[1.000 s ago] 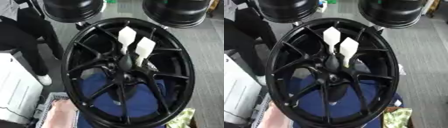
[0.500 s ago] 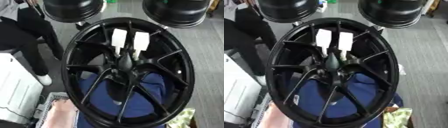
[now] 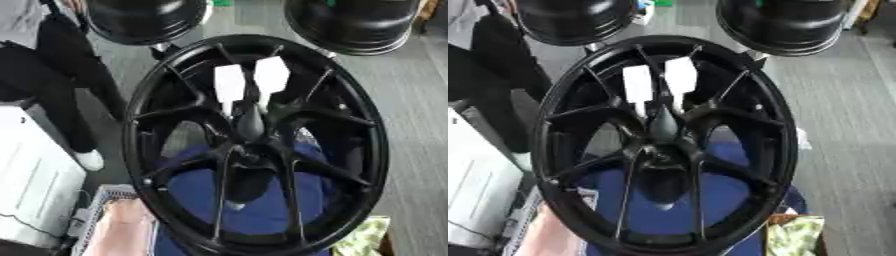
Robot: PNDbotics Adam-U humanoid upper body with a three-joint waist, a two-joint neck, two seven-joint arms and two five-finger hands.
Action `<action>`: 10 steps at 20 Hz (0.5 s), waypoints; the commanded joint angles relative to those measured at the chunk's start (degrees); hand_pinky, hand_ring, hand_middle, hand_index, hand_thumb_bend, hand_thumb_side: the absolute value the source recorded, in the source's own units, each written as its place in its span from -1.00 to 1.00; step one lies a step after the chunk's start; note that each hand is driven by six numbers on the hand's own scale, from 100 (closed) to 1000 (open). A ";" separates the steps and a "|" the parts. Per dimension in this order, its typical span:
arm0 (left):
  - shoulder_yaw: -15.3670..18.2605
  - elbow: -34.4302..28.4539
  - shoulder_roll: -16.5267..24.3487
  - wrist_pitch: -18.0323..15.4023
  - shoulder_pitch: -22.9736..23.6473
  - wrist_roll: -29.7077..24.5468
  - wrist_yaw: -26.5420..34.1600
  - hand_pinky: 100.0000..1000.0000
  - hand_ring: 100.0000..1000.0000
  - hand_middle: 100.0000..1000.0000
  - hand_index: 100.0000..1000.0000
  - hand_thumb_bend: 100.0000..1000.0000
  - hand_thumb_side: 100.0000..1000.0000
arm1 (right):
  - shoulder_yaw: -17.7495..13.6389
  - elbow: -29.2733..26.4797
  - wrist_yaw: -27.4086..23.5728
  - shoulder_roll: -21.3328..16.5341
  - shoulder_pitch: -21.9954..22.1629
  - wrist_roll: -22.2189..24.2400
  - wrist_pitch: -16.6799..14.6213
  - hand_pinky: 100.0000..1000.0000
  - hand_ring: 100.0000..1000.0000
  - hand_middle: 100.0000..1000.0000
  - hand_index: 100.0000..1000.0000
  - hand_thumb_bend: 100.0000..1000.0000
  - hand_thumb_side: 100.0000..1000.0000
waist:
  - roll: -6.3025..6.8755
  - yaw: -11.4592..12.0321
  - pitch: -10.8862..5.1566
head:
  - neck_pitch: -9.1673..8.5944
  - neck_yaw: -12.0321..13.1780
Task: Pull the pin out of the wheel hub.
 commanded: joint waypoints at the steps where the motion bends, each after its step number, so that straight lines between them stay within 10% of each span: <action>1: 0.15 -0.90 1.84 -0.10 -0.62 -0.25 -0.28 0.24 0.96 0.39 0.48 -0.09 0.36 | -0.08 -0.30 0.80 -0.73 -1.56 0.79 -0.14 0.71 0.57 0.58 0.72 -1.00 -0.78 | 0.61 0.13 -0.75 | 0.09 -0.12; 10: 0.18 -0.90 1.86 -0.10 -0.71 -0.19 -0.30 0.24 0.96 0.39 0.47 -0.09 0.36 | -0.25 -0.11 0.76 -0.07 -1.87 0.58 -0.13 0.70 0.56 0.57 0.71 -1.00 -0.78 | 0.72 0.01 -0.71 | -0.17 -0.07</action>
